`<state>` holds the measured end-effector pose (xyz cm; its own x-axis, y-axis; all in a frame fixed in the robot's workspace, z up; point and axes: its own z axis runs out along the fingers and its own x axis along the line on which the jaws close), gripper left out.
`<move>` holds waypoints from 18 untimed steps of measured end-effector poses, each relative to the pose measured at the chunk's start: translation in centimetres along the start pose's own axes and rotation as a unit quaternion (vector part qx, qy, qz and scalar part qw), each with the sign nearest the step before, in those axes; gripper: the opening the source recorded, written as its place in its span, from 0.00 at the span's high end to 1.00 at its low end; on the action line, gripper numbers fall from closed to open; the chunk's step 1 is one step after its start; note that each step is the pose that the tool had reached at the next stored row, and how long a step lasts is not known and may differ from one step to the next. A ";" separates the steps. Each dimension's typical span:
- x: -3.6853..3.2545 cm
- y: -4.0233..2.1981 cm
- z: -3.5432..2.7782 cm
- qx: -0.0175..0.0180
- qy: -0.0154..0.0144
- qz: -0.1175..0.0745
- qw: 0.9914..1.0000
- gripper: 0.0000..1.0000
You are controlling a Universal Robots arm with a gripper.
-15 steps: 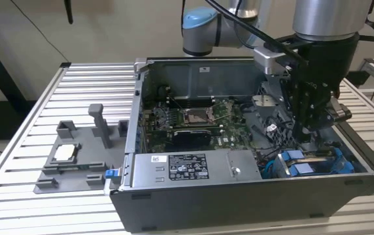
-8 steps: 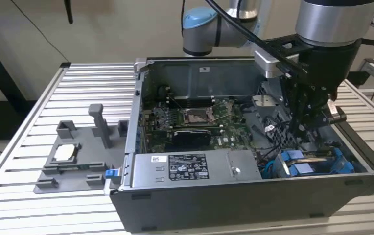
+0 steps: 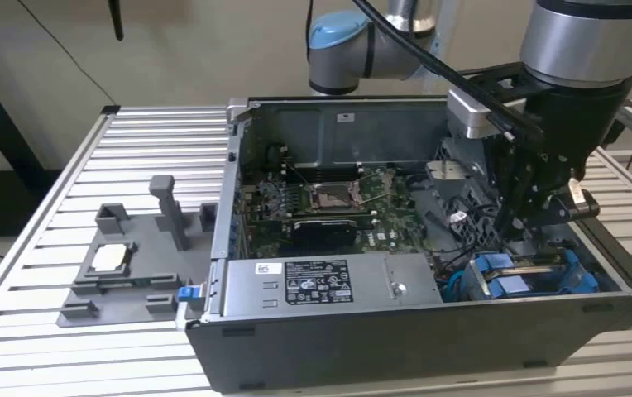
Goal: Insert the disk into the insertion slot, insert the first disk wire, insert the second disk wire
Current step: 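Insert the second disk wire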
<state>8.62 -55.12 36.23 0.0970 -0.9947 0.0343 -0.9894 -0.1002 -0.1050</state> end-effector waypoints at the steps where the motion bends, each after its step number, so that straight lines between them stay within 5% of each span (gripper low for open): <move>1: 0.13 -0.20 0.07 -0.004 0.000 0.000 1.000 0.84; 11: 1.11 -2.13 0.82 -0.037 -0.005 -0.001 0.999 0.84; 15: 1.34 -2.72 1.02 -0.043 -0.005 -0.001 0.999 0.84; 18: 1.34 -2.75 1.03 -0.044 -0.005 -0.001 0.999 0.84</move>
<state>11.58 -56.20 35.54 0.0995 -0.9948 0.0236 -0.9948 -0.1000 -0.0177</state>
